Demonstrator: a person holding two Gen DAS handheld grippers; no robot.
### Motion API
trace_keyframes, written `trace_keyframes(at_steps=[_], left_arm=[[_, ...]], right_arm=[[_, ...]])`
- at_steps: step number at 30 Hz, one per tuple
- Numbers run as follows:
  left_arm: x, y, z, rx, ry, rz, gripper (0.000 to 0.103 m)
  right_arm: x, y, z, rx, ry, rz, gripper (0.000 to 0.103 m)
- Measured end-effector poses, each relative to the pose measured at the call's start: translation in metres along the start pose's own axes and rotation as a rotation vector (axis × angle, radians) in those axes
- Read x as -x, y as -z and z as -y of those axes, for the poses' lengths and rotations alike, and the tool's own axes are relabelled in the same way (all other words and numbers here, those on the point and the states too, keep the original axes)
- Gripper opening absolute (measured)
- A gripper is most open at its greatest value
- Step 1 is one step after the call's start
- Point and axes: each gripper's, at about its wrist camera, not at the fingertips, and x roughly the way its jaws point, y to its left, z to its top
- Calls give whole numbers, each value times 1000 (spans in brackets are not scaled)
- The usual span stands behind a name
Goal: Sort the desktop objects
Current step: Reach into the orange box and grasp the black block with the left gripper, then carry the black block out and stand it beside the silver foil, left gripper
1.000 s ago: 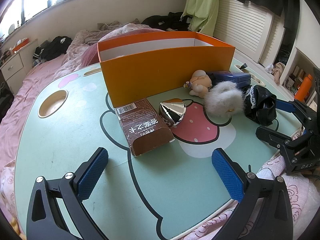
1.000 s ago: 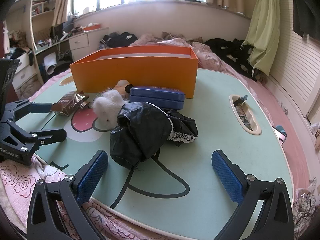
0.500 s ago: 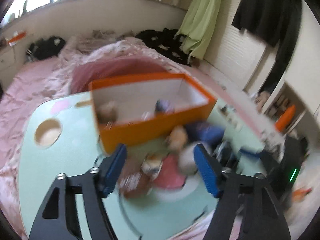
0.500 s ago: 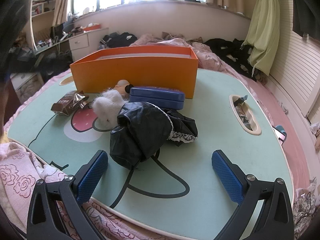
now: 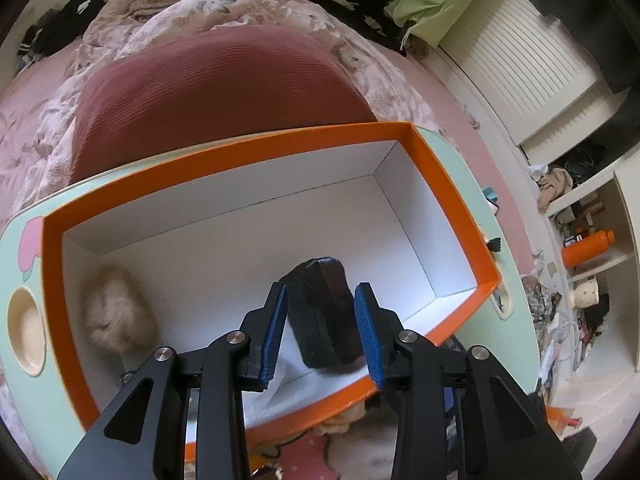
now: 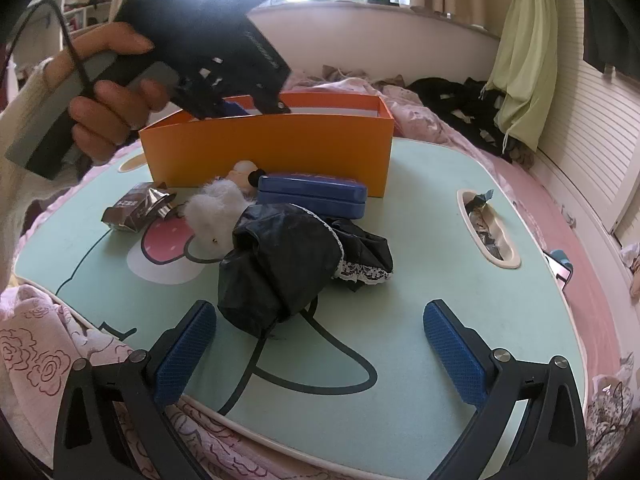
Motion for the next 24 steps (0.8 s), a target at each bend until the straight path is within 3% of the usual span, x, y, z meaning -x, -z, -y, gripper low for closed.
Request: trace_keyframes(at_steps=[7,8,16,20,24], left_arm=[[-23,-6,8,-26,-53,-57,45],[-30,-7,4,-4,-9,-84,48],[-27,-10,-6,24,68,-62,44],[4,-7,-13,52,173,49,42],[63,18,-2,-14,219,192,40]], right_arm=[[0,-1,0,0,0,1,103],[-1,-1,1,-1,0,-1,103],[2,-1,-2,0,1,3,103],[2,-1,-2,-1,0,3,103],[2,1,-1,-1,0,3,103]])
